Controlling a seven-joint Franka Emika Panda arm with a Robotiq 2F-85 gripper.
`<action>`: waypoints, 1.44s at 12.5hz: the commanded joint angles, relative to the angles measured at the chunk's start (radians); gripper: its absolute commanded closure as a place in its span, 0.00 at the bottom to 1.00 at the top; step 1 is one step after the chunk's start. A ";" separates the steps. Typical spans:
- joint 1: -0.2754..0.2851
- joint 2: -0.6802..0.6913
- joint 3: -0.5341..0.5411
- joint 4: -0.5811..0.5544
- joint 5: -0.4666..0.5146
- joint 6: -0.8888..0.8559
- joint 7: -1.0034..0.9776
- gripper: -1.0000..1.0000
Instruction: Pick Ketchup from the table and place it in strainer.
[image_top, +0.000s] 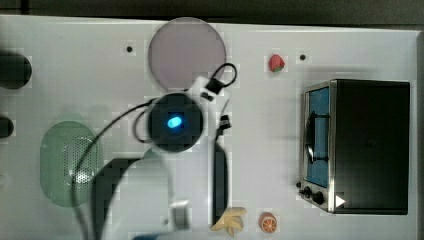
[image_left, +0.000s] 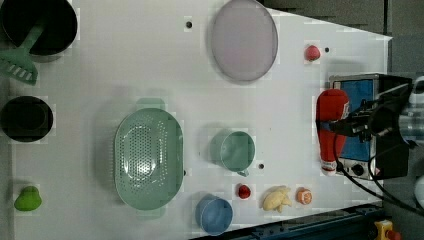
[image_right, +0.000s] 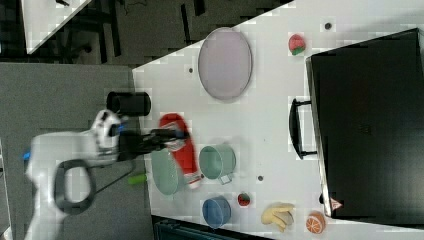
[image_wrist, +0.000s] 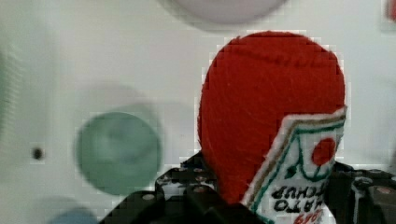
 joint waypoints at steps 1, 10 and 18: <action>0.041 0.035 0.105 0.018 0.063 -0.044 0.216 0.39; 0.065 0.276 0.456 0.038 0.100 0.265 0.876 0.39; 0.126 0.606 0.472 0.036 0.005 0.607 0.990 0.03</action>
